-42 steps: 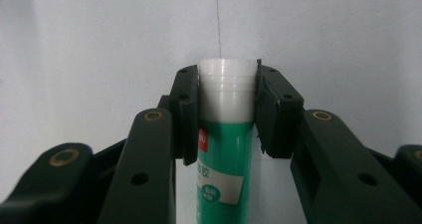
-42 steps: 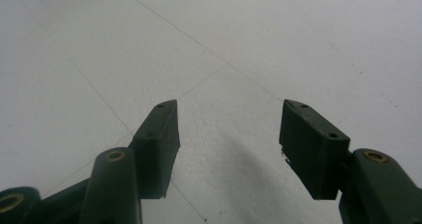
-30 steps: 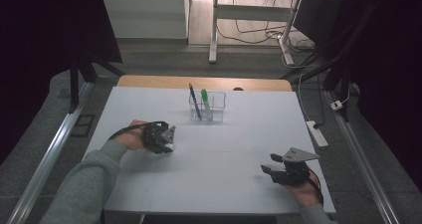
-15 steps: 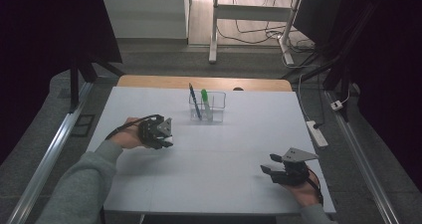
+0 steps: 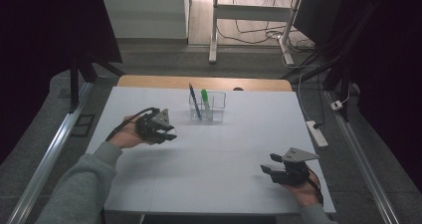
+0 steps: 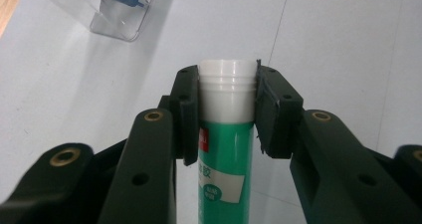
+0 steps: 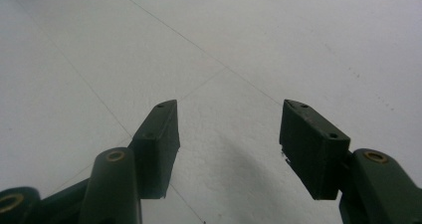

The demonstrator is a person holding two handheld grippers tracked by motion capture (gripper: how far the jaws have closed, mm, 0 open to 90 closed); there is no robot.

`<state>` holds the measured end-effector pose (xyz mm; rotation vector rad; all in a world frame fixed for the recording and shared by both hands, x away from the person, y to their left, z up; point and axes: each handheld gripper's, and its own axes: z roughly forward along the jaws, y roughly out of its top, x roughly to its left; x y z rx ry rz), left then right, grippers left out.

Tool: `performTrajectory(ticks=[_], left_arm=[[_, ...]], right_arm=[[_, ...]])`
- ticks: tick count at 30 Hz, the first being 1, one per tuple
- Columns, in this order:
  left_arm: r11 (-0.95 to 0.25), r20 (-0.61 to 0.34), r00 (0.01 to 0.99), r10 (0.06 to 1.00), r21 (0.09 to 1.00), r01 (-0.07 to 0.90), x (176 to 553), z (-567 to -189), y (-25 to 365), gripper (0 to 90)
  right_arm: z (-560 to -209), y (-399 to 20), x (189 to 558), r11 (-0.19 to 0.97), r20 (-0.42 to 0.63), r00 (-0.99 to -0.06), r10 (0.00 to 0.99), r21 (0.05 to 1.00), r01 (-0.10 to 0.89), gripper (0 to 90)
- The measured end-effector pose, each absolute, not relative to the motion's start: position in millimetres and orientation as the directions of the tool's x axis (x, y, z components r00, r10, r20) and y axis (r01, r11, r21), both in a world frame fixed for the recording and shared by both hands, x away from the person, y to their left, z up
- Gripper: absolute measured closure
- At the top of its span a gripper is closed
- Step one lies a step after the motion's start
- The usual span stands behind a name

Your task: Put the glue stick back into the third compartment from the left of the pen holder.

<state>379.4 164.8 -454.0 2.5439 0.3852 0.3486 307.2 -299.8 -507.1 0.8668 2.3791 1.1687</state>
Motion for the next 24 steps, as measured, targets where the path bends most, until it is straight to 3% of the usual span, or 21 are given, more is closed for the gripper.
performTrajectory(ticks=[24], left_arm=[[-0.69,0.126,0.887,0.443,0.68,0.248,374.7,-435.4,166.2,64.1]], right_arm=[[-506.8,-300.4,307.4,0.468,-0.044,-0.747,0.664,0.803,0.369,40.3]])
